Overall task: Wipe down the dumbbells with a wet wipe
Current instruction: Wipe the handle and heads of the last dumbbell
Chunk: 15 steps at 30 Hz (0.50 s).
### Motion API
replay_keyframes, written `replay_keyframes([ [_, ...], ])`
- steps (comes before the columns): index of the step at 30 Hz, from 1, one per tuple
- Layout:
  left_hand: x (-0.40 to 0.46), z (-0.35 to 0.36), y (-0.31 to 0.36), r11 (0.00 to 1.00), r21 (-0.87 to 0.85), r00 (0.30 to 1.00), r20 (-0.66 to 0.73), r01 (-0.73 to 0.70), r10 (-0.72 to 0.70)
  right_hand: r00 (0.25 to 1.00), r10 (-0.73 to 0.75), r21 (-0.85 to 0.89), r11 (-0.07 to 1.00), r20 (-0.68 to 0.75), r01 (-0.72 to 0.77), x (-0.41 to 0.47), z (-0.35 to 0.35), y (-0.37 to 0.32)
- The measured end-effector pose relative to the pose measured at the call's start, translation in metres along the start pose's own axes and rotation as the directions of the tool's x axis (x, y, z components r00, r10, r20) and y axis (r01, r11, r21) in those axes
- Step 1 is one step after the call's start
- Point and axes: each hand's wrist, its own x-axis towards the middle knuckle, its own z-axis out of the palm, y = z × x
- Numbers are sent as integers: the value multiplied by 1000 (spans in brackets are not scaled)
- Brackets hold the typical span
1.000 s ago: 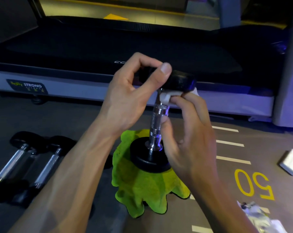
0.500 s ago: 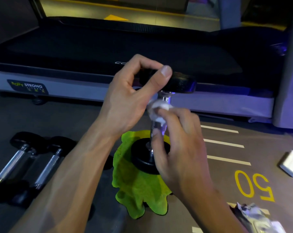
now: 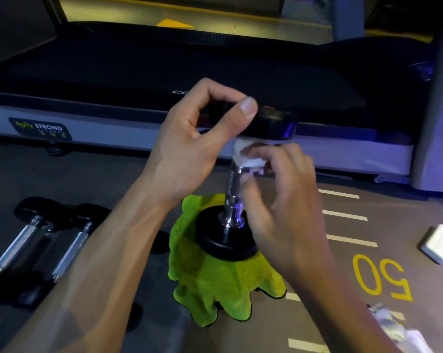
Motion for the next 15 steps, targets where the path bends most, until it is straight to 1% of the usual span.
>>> replay_keyframes([
  [2,1,-3,-1,1000,-12,1000,4,13,-13,995,96,170,981,7,-95,3,0,-2],
  [4,0,-6,-2,998,-42,999,2,41,-40,973,224,359,905,51,-227,0,3,-1],
  [5,0,-6,-3,997,-58,999,3,52,-52,958,281,421,863,62,-281,-2,5,1],
  [6,-1,-6,-3,996,-69,998,6,59,-59,945,320,446,838,66,-315,-2,5,3],
  [7,-2,-6,-3,995,-77,998,6,60,-60,940,336,443,834,65,-329,-2,5,3],
  [9,-4,-6,-3,995,-87,998,6,57,-56,948,315,379,872,49,-310,0,5,0],
  [12,-7,-7,-3,993,-95,997,10,71,-70,975,220,189,959,-29,-211,-3,7,-3],
  [14,-7,-8,-4,993,-96,997,1,75,-75,986,141,82,988,-89,-134,-11,11,-6],
  [15,-6,-8,-5,993,-96,997,-7,74,-75,992,72,39,997,-103,-68,-16,15,-8],
])
